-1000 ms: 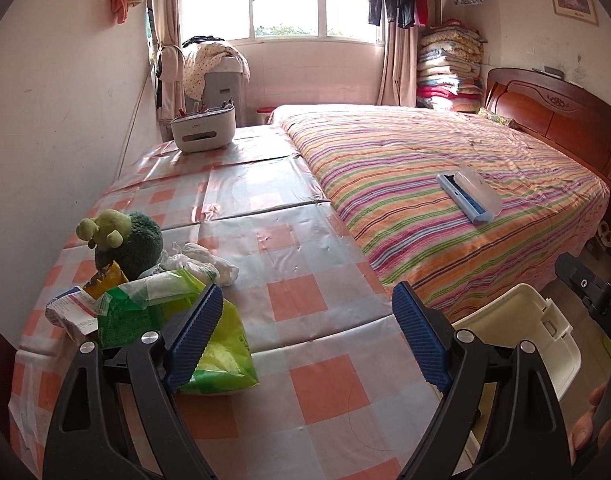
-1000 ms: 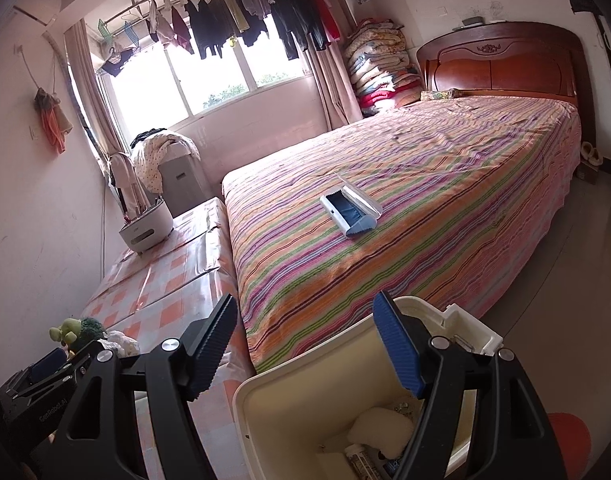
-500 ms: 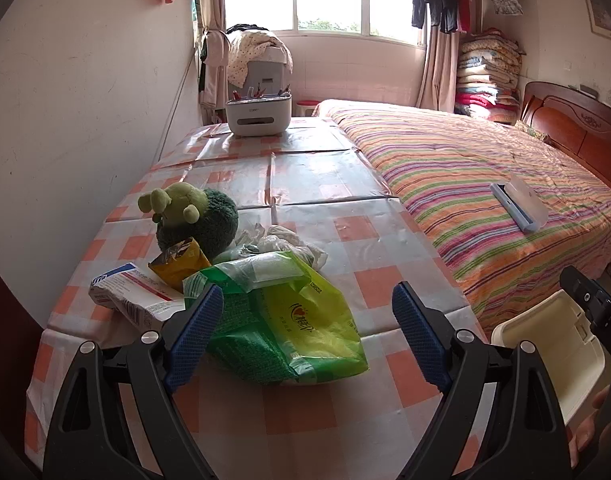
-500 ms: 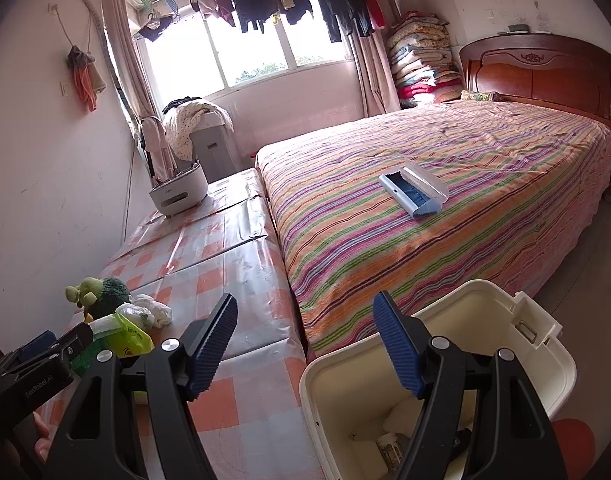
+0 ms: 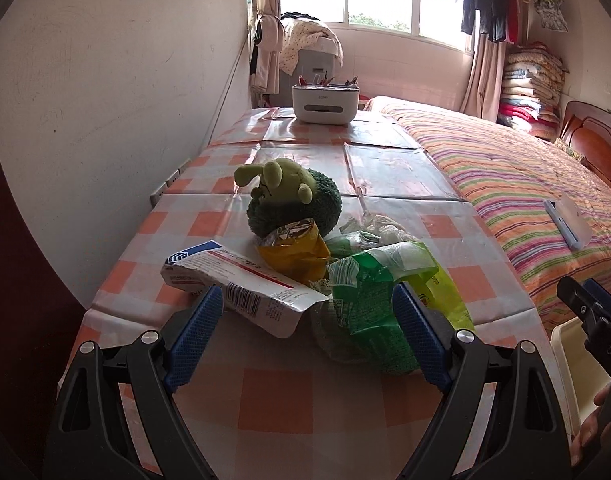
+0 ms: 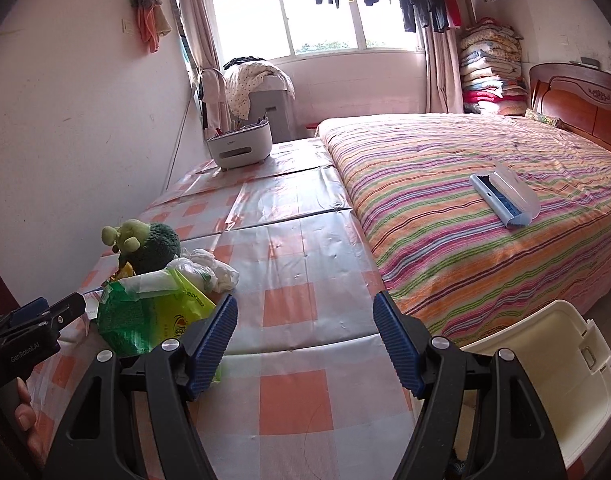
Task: Collect trash
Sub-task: 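Grasp the green plastic bag with the right tool while the left tool grasps the white medicine box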
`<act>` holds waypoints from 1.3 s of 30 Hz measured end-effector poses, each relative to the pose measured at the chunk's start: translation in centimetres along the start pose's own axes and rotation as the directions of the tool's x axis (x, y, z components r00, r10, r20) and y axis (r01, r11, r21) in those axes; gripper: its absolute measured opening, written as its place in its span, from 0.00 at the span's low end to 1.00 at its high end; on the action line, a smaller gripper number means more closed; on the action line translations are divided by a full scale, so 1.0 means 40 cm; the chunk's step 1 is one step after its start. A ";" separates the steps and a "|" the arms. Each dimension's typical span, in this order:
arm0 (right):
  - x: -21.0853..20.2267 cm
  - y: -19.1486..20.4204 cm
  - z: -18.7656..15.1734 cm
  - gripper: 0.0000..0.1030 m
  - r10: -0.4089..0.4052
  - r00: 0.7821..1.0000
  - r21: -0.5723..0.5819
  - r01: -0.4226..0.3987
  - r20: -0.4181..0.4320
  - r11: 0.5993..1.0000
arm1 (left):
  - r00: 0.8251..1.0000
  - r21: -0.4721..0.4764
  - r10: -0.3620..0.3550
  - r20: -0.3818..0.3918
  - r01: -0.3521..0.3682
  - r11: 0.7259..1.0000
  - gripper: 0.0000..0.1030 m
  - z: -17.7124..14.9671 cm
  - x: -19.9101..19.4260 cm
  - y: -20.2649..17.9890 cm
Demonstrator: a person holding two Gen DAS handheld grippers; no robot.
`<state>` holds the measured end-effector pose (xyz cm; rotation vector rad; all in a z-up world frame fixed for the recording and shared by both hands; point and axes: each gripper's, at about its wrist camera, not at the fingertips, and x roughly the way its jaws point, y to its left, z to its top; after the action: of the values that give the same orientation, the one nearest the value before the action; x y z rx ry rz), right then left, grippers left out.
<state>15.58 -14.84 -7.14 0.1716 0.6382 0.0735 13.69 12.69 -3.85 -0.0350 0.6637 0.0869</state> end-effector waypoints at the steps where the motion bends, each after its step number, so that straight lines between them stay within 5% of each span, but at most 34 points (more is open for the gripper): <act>1: 0.008 0.015 0.000 0.67 0.013 1.000 -0.015 -0.013 -0.010 1.000 | 1.000 -0.013 0.012 -0.001 -0.012 1.000 0.83 0.001 0.002 0.020; 10: 0.124 0.180 -0.012 0.67 0.180 0.967 -0.155 -0.208 -0.180 0.966 | 0.997 -0.132 0.077 -0.027 -0.080 0.988 0.83 0.012 0.026 0.181; 16: 0.224 0.177 -0.001 0.67 0.243 0.931 -0.084 -0.275 -0.273 0.958 | 0.997 -0.162 0.060 -0.057 -0.069 0.984 0.83 0.012 0.045 0.233; 28: 0.329 0.153 -0.013 0.67 0.406 0.819 0.079 -0.411 -0.405 0.908 | 0.993 -0.260 -0.029 -0.115 -0.002 0.966 0.83 0.011 0.100 0.283; 31: 0.328 0.159 -0.021 0.66 0.406 0.812 0.071 -0.416 -0.420 0.907 | 0.991 -0.281 -0.039 -0.126 0.002 0.960 0.83 0.013 0.116 0.289; 33: 0.315 0.168 -0.024 0.47 0.418 0.807 0.053 -0.438 -0.417 0.897 | 0.989 -0.299 -0.052 -0.139 0.008 0.954 0.83 0.014 0.132 0.294; 39: 0.273 0.173 -0.030 0.19 0.413 0.823 0.008 -0.446 -0.390 0.895 | 0.978 -0.397 -0.119 -0.174 0.041 0.917 0.83 0.010 0.178 0.314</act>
<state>23.50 -6.54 -13.20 0.2213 0.9782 0.5857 18.38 25.70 -7.98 -0.4629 0.8321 0.1378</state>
